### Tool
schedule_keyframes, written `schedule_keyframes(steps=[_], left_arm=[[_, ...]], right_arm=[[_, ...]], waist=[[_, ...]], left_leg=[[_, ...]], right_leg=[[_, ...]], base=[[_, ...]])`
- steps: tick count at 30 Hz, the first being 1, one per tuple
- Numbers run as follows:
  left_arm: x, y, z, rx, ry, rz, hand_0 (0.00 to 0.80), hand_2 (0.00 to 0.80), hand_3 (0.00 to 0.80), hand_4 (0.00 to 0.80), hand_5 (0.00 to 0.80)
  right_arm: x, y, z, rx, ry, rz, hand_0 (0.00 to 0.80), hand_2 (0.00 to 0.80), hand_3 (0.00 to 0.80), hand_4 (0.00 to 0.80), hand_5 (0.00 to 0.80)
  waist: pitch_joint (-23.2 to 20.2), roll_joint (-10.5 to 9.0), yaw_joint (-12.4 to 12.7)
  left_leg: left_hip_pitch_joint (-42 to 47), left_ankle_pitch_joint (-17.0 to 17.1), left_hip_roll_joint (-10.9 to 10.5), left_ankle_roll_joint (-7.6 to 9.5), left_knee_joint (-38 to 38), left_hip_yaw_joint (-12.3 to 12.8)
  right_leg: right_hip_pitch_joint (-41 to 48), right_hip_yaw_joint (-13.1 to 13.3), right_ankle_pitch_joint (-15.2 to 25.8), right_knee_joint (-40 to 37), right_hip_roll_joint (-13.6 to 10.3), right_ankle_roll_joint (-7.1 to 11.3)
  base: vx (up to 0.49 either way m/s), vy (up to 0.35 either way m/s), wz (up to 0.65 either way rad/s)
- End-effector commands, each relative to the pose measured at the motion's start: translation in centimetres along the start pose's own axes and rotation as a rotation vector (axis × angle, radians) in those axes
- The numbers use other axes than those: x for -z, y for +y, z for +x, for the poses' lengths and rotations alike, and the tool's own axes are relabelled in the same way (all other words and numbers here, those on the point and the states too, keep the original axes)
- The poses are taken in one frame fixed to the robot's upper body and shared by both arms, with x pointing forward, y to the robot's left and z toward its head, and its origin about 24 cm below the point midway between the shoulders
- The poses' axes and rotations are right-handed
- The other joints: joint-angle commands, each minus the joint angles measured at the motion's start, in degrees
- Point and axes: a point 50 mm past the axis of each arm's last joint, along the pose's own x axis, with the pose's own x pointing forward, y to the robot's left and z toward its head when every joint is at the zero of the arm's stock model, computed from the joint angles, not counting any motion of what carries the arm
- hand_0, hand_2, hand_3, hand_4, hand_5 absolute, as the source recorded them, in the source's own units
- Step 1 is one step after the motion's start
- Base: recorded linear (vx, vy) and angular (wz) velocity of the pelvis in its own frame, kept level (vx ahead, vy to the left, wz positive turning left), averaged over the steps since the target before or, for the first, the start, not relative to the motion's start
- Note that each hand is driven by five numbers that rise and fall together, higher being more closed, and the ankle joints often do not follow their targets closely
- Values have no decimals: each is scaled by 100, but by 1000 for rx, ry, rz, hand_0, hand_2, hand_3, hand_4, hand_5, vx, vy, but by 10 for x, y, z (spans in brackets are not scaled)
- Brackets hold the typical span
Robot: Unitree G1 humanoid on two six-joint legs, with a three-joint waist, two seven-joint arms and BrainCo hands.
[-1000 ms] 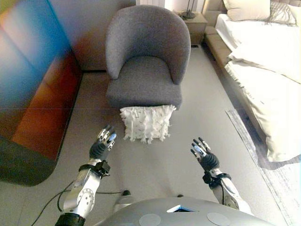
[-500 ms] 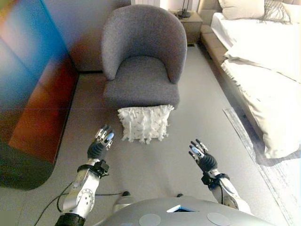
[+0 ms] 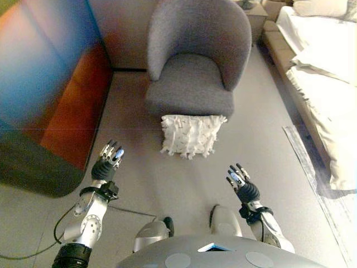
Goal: Pick up the cushion and take it to the sofa
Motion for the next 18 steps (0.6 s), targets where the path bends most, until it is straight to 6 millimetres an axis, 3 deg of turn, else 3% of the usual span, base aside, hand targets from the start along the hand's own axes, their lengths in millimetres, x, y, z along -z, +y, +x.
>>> schedule_keyframes(steps=[1,3,7,8,11,12,14,15,17,18], left_arm=[[-21,-16,1,96,-92,-6,0,0,0,0,0],[-16,-15,-2,86,-71,-21,0,0,0,0,0],[-2,-12,-7,49,-39,-39,0,0,0,0,0],[-1,-12,-8,41,-36,-50,0,0,0,0,0],[-5,-18,-3,51,-81,-73,0,0,0,0,0],[-7,-21,1,54,-94,-79,0,0,0,0,0],[-13,-28,8,61,-119,-90,0,0,0,0,0],[-14,-29,10,67,-127,-92,0,0,0,0,0],[-17,-30,11,80,-145,-96,0,0,0,0,0],[-18,-28,11,80,-150,-95,0,0,0,0,0]], right_arm=[[-21,-2,7,-8,-81,3,0,0,0,0,0],[-19,-4,7,-9,-61,0,0,0,0,0,0],[-13,-5,6,-1,-30,-10,0,0,0,0,0],[-13,-5,5,1,-31,-14,0,0,0,0,0],[-21,-2,4,-44,-62,-12,0,0,0,0,0],[-22,-5,4,-42,-65,-24,0,0,0,0,0],[-29,-10,8,-41,-81,-52,0,0,0,0,0],[-32,-11,9,-49,-90,-53,0,0,0,0,0],[-37,-10,10,-70,-113,-52,0,0,0,0,0],[-38,-9,11,-72,-116,-51,0,0,0,0,0]], waist=[[-96,-117,-203],[-174,-135,-163],[-402,9,-263],[-441,47,-300],[-513,26,-438],[-488,-17,-434],[-394,-162,-373],[-356,-202,-352],[-226,-229,-255],[-211,-291,-216]], left_leg=[[1147,-1052,-107,-82,40,-128],[1344,-1061,-125,-69,22,-95],[1538,-503,188,-291,331,184],[1549,-258,290,-391,494,249],[989,1047,768,-897,1928,503],[677,1172,903,-949,2558,514],[-151,1162,1128,-949,3740,598],[-377,1082,1227,-911,3925,649],[-845,847,1445,-893,3977,558],[-937,945,1431,-784,3605,606]], right_leg=[[-262,-623,1527,-1163,253,-52],[-207,-991,1480,-906,253,-133],[80,-959,1134,-630,501,-368],[110,-902,1035,-504,568,-436],[563,-419,705,-569,855,-783],[712,-360,588,-549,878,-876],[1071,-329,356,-516,828,-1074],[1164,-315,291,-507,819,-1125],[1438,-262,108,-498,858,-1171],[1424,-247,139,-490,809,-1195]], base=[[507,-78,27],[514,-106,18],[506,-154,5],[404,-173,9],[392,-239,-1],[347,-226,-4],[293,-191,-16],[228,-130,-26],[241,-55,-22],[257,15,-24]])
